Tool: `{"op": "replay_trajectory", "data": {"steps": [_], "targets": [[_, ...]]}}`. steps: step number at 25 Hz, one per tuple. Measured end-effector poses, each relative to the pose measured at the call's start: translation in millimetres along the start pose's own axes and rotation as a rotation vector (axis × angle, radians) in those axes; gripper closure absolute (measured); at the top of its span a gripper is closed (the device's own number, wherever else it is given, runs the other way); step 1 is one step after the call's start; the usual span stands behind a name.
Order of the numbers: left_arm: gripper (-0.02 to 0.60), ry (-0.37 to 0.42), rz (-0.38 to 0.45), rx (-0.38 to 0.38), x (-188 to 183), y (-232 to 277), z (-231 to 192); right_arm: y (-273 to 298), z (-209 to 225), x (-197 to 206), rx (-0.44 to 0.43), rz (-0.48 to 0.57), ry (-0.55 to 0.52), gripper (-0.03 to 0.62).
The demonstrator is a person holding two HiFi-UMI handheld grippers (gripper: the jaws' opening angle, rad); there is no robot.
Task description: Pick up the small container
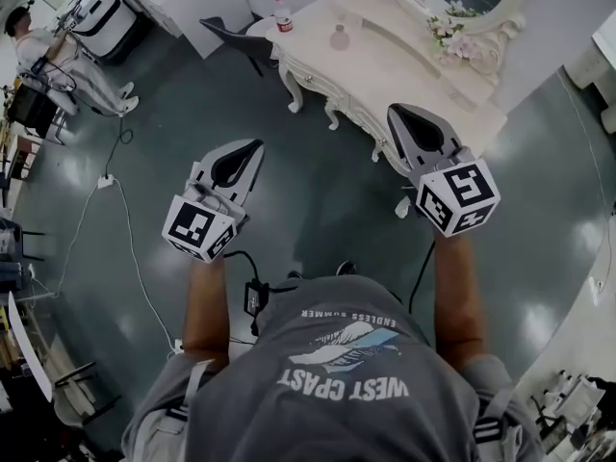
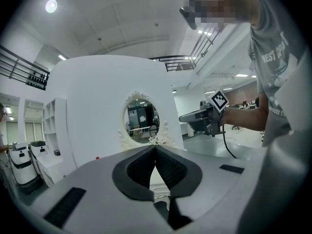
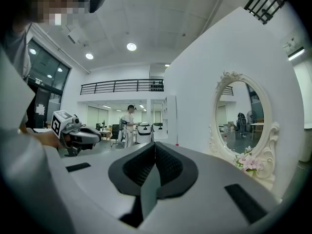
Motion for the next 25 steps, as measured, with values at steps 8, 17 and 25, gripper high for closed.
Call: {"op": "replay_trajectory", "data": {"steps": [8,17,25], "targets": [[0.565,0.0,0.015,0.082,-2.1,45.4,-12.1,-4.3,29.7,5.1,0.079,-0.017,0.015,0.568],[0.565,0.003,0.078,0.25,-0.2,120.4,-46.3,6.7,61.5,7.6,0.231,-0.051,0.005,0.569],[0.565,0.007,0.104,0.34,0.6,159.4,-101.7,50.1,75.9,-5.7,0.324,-0.047,0.003,0.568]]}}
Point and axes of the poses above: the fingertips, and each gripper's own axes: y forward along the fingers, z to its right, x out of its underside, the point moved 4 cm from there along -y, backward along the fingers, and after that the axes turned 5 degrees about x, right-handed, at the moved point
